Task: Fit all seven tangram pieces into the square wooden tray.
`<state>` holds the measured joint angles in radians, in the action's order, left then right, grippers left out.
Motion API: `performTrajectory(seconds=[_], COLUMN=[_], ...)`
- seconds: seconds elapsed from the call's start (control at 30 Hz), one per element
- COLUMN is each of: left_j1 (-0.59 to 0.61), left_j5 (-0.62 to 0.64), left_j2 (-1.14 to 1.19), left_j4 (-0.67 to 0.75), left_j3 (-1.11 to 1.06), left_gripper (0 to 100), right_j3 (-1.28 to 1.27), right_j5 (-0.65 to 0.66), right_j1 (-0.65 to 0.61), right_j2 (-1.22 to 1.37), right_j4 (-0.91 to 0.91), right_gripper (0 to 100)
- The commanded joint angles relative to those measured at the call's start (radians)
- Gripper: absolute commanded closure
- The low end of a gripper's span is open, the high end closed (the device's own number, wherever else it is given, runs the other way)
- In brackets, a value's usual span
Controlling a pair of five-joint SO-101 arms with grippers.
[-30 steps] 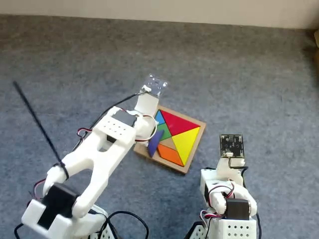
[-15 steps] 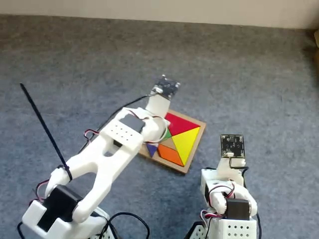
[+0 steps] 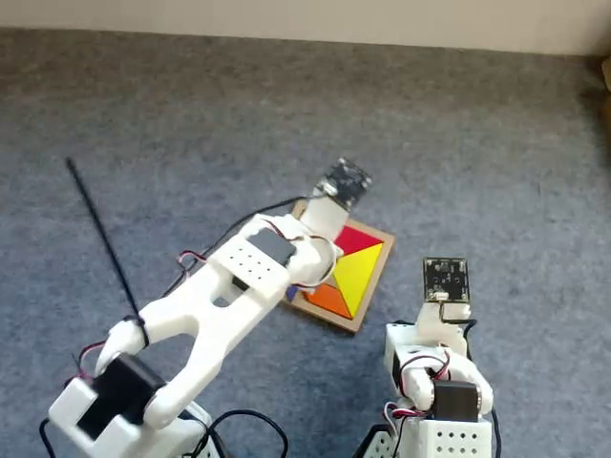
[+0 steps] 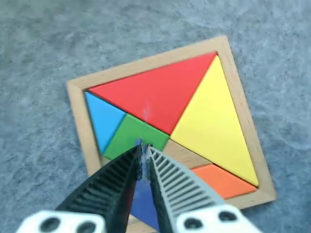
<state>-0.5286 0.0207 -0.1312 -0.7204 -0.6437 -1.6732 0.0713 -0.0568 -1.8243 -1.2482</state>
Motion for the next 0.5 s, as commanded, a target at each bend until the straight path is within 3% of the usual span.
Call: performTrajectory(seconds=[0.0, 0.47], left_j1=[-0.038, -0.004], left_j5=[-0.021, -0.026], left_j2=[0.074, 0.148], left_j4=[0.075, 0.092], left_j3=[0.056, 0.104], left_gripper=[96, 97], right_j3=[-0.131, -0.131], right_j5=[0.000, 0.000], right_j1=[0.022, 0.025], right_j2=[-0.025, -0.025], right_j4=[-0.010, -0.010], right_gripper=[99.3, 99.3])
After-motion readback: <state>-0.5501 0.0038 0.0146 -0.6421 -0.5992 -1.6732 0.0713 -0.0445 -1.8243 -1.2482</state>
